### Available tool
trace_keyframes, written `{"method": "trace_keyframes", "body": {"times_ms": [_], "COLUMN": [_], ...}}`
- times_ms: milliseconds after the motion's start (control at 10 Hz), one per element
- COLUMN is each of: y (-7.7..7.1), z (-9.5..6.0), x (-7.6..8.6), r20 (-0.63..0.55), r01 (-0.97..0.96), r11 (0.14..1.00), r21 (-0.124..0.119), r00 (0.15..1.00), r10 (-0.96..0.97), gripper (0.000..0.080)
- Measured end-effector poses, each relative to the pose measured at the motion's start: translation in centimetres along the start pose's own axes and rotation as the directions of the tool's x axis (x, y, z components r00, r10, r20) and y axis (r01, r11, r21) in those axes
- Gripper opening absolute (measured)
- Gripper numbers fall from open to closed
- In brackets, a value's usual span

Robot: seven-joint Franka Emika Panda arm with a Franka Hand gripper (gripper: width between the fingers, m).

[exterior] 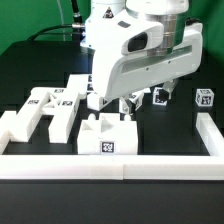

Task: Assemble chair

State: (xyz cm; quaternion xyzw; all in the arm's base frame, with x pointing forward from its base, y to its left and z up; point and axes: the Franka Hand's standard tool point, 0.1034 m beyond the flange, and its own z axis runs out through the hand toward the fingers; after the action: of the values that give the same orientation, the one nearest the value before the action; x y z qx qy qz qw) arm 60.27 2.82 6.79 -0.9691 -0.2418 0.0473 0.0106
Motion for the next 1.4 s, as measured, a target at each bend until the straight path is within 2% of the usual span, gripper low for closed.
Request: {"method": "trace_keyframes", "body": {"times_ms": [200, 500, 600, 700, 900, 1100, 1400], "y": [0.3, 3.0, 3.2, 2.7, 2.6, 3.0, 3.1], "z": [0.0, 1.2, 1.8, 1.5, 1.9, 3.5, 5.0], "x": [-0.2, -1.2, -1.2, -0.9, -0.9, -0.1, 0.0], "r20": [0.001, -0.005, -0.012, -0.014, -0.009, -0.002, -0.008], "r01": [-0.184, -0.417, -0.448, -0.528, -0.534, -0.548, -0.536], "r11": [0.983, 0.908, 0.894, 0.849, 0.845, 0.837, 0.844], "r21": [-0.002, -0.023, -0.013, -0.001, 0.002, 0.004, 0.005], "r00": [0.983, 0.909, 0.894, 0.849, 0.845, 0.837, 0.844], "r10": [0.184, 0.417, 0.448, 0.528, 0.534, 0.548, 0.536], "gripper": [0.065, 0.065, 0.065, 0.065, 0.065, 0.065, 0.065]}}
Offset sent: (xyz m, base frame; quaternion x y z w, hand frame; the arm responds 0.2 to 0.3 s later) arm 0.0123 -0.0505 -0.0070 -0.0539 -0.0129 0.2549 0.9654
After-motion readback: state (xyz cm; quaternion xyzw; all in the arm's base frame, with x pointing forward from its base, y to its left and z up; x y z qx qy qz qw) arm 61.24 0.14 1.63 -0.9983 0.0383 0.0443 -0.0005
